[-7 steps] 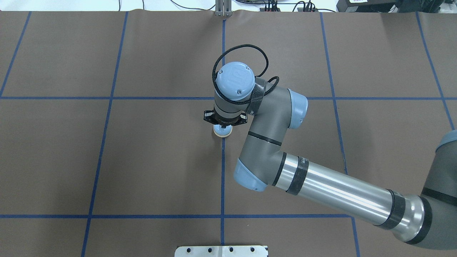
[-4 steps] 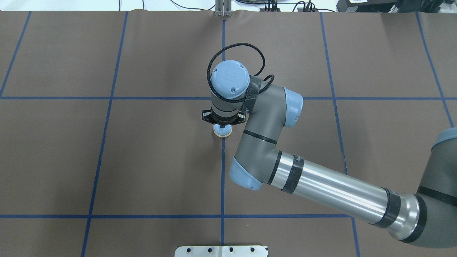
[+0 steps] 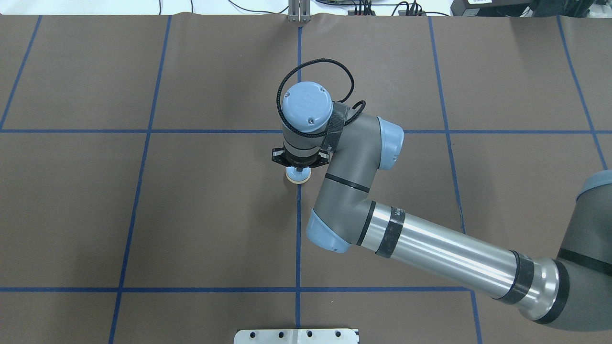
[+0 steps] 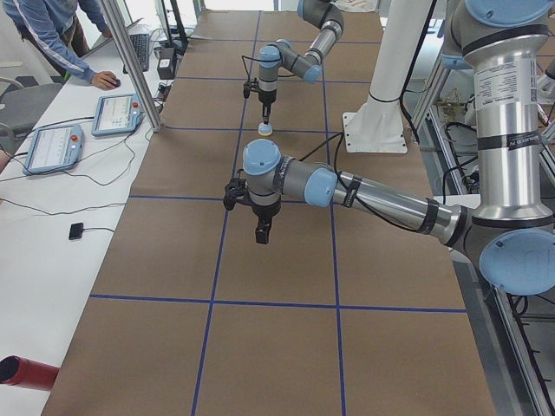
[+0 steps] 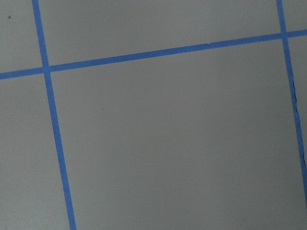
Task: Place and press bell with both arms
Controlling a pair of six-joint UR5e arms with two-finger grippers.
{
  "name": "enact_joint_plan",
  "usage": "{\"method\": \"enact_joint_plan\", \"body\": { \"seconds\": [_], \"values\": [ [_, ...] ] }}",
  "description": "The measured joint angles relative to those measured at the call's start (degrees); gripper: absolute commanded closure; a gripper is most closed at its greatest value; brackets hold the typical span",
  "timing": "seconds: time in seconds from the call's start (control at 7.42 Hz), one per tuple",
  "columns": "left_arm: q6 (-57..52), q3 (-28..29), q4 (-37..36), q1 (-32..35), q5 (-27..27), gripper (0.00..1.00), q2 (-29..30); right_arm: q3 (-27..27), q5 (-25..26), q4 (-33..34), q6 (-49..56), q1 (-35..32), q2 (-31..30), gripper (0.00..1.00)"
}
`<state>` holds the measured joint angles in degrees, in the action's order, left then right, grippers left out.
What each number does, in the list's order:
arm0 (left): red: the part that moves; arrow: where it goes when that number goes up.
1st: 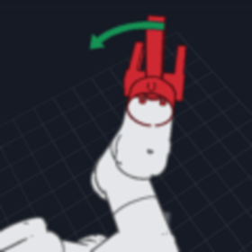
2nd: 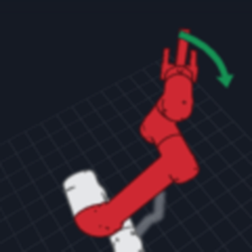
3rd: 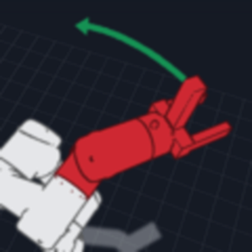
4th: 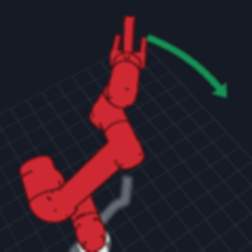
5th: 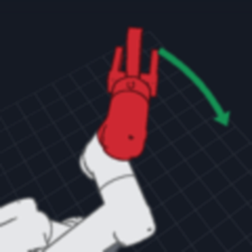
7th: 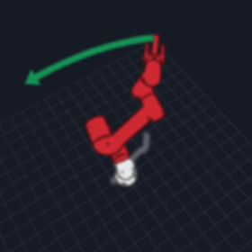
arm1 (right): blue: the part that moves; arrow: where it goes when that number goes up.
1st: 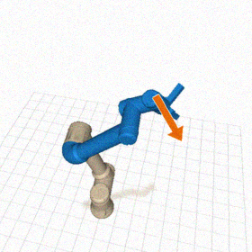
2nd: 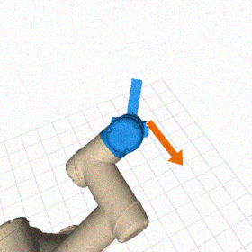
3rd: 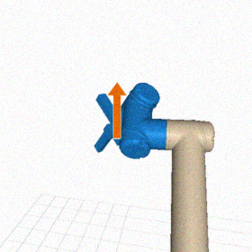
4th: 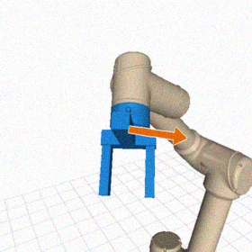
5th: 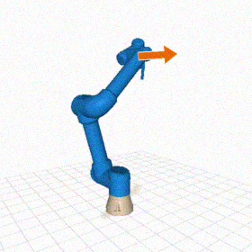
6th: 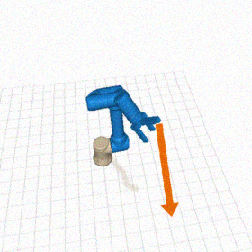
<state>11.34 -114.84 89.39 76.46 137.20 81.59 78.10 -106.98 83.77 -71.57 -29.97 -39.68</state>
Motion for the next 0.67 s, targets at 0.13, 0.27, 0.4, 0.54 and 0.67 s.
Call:
{"method": "enact_joint_plan", "body": {
  "seconds": [0.13,0.27,0.4,0.54,0.67],
  "values": [
    [0.0,0.0,0.0,0.0,0.0,0.0,0.0,-0.1,0.0,0.0,0.1,0.0,0.1,1.0],
    [0.0,0.0,0.0,0.0,0.0,0.0,0.0,-0.3,-0.1,0.0,0.2,0.0,0.2,1.0],
    [0.0,0.0,0.0,0.0,0.0,0.0,0.0,-0.1,-0.3,0.1,0.2,-0.2,0.5,1.0],
    [0.0,0.0,0.0,0.0,0.0,0.0,0.0,1.3,-0.9,1.1,0.2,-0.7,0.5,1.0],
    [0.0,0.0,0.0,0.0,0.0,0.0,0.0,4.7,-2.3,3.9,0.2,-1.9,-0.3,1.0]
  ]
}}
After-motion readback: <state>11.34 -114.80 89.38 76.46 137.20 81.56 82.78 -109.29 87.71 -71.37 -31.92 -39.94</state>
